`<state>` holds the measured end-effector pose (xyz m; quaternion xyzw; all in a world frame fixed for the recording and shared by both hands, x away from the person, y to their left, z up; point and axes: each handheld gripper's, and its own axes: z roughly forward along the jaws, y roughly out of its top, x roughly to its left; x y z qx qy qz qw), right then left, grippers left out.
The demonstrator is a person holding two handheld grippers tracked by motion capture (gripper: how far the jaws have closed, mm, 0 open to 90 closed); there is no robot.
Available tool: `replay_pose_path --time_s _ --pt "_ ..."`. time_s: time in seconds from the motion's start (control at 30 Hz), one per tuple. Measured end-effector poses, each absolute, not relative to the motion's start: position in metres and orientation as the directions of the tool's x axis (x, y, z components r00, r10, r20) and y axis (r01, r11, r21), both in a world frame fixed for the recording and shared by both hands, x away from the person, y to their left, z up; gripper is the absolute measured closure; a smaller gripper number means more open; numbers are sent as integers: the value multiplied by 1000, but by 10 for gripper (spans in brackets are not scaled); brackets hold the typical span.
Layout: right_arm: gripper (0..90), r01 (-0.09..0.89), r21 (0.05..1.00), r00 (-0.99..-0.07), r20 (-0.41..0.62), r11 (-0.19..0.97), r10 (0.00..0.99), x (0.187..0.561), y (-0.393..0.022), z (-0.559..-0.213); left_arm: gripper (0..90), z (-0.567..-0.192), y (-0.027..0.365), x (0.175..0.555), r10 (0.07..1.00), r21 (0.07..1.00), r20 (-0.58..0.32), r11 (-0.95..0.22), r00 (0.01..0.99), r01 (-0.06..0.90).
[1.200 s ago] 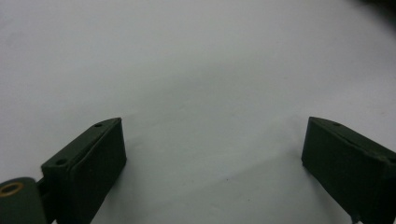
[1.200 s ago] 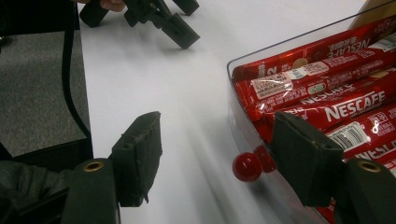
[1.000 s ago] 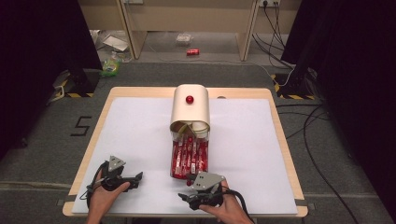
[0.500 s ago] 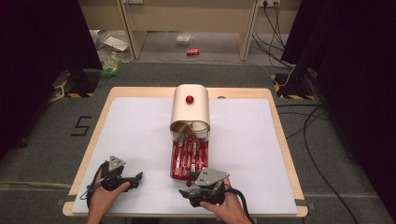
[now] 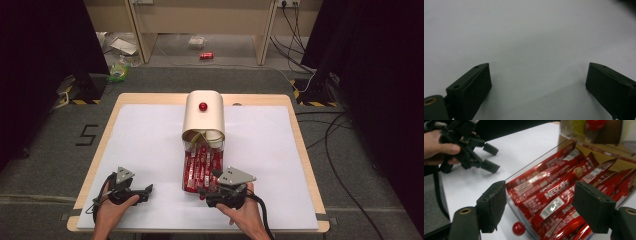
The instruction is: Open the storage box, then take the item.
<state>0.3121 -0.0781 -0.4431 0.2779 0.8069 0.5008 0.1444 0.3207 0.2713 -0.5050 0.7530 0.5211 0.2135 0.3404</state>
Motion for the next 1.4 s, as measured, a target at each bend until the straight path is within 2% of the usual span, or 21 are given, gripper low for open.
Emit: replay_pose_path --time_s 0.47,1.4 --pt "452 308 879 -785 18 364 619 332 -69 -440 55 -505 271 321 930 736 -34 -224 365 639" --pt "542 330 821 -793 -27 466 608 346 -50 -447 55 -505 271 321 930 737 -33 -224 365 638"
